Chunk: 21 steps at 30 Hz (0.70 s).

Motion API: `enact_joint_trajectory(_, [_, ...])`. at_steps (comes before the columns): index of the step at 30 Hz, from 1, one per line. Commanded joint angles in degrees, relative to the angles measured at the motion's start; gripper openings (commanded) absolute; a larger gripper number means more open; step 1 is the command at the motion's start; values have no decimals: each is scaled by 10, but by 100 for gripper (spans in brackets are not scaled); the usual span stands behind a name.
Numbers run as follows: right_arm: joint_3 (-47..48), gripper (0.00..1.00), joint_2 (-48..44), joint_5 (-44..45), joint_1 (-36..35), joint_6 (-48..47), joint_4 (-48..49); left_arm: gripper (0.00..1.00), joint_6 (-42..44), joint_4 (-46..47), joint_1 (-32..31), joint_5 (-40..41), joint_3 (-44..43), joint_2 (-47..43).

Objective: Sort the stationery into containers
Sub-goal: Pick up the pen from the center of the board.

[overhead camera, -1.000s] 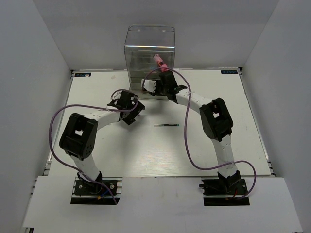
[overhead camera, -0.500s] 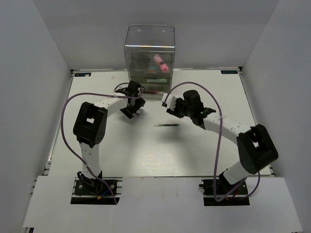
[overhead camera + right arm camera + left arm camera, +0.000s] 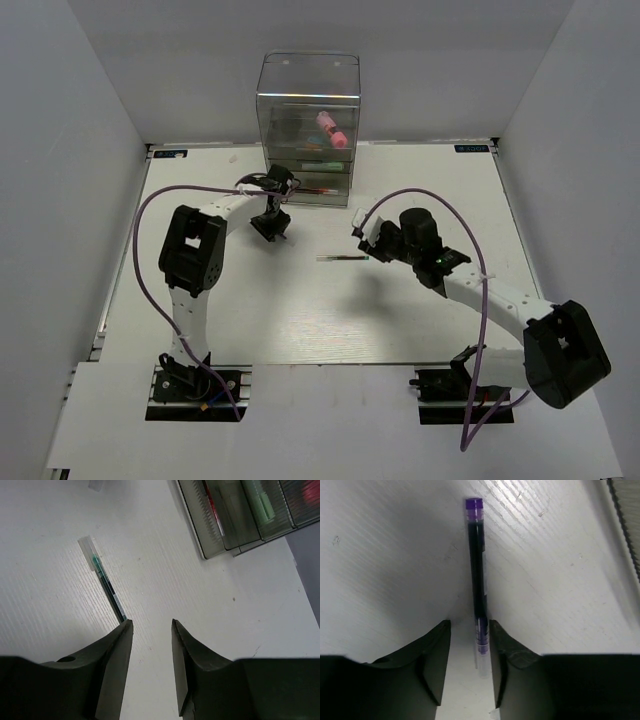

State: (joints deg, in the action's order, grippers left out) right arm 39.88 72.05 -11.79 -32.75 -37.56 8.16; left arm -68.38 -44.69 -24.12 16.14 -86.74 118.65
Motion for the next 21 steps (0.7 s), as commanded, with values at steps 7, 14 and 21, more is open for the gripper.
enact_joint_trajectory(7, [-31,43,-41,-9,6,14,37,28,-2,-78,-2,-11,-26,71])
enact_joint_trajectory(14, [-45,47,-46,-12,11,16,41,10,12,-29,-2,-36,54,21])
enact_joint_trajectory(21, [-64,90,-50,-16,25,25,66,0,47,123,-8,-117,180,-161])
